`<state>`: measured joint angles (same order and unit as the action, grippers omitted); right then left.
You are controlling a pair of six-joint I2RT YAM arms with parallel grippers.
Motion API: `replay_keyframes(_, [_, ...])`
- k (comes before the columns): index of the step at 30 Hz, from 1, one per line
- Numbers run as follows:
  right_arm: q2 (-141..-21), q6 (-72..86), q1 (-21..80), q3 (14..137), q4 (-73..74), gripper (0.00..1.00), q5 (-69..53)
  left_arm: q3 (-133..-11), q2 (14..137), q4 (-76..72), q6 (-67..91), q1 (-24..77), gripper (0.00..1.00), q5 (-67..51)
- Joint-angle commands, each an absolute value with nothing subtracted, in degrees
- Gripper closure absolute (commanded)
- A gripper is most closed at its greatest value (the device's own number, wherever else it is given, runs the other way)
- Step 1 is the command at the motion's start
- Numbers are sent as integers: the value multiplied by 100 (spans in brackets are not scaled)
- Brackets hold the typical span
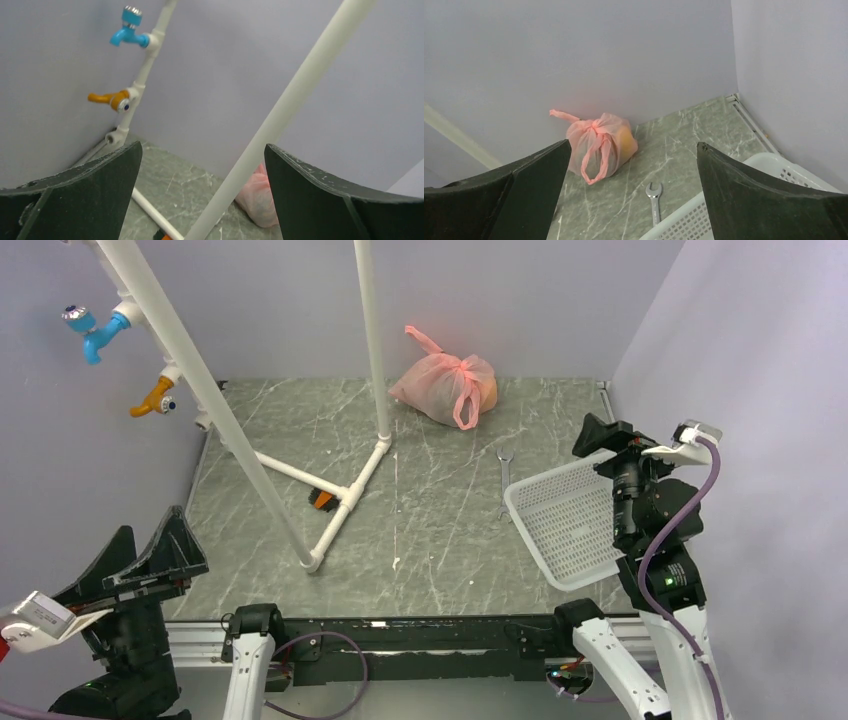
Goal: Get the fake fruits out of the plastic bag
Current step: Move the plastic bag to the center of the board.
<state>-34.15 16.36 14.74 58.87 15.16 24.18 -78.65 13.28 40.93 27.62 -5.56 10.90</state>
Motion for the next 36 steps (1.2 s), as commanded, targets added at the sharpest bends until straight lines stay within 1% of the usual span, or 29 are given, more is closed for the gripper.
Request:
replay_keyframes(1, [-3618,1854,1498,6068,1594,0,2615,-8072,1337,5099,3281,-573,1,1358])
replay_keyframes(5, [-3872,2100,1503,5900,1486,0,2517,-8069,1055,5681,3892,-399,1,1105])
replay_keyframes(9, [-4211,2273,1498,5487,946,0,1916,-7731,488,6012,4139,-50,1,1053])
replay_keyframes(11, [-4579,2470,1501,5416,696,0,1646,-7684,246,6324,4190,291,1,1269])
replay_keyframes(16, [-6116,2237,1518,5440,-377,0,520,-7451,-193,6646,3923,1001,1,1391])
replay_keyframes(17, [-6638,2191,1525,5504,-684,0,328,-7365,-216,6648,3868,1097,1,1378])
replay_keyframes(18, [-6889,2162,1533,5658,-782,0,133,-7284,-216,6626,3787,1173,1,1299])
replay_keyframes(19, [-7477,2119,1544,5894,-765,0,41,-7196,-184,6554,3682,1223,1,1149])
replay_keyframes(24, [-9292,1911,1633,7334,-502,0,-369,-6851,323,6155,2758,1195,1,-132])
replay_keyframes(29, [-10565,2073,1662,8397,-412,0,-1318,-6500,410,5287,1910,1171,1,-1897])
replay_keyframes(33, [-11091,2060,1807,8898,-232,0,-1113,-6470,674,4979,1730,1169,1,-3187])
replay_keyframes(36, [-11314,2079,1871,9113,-73,0,-436,-6453,943,4830,1637,1169,1,-4159])
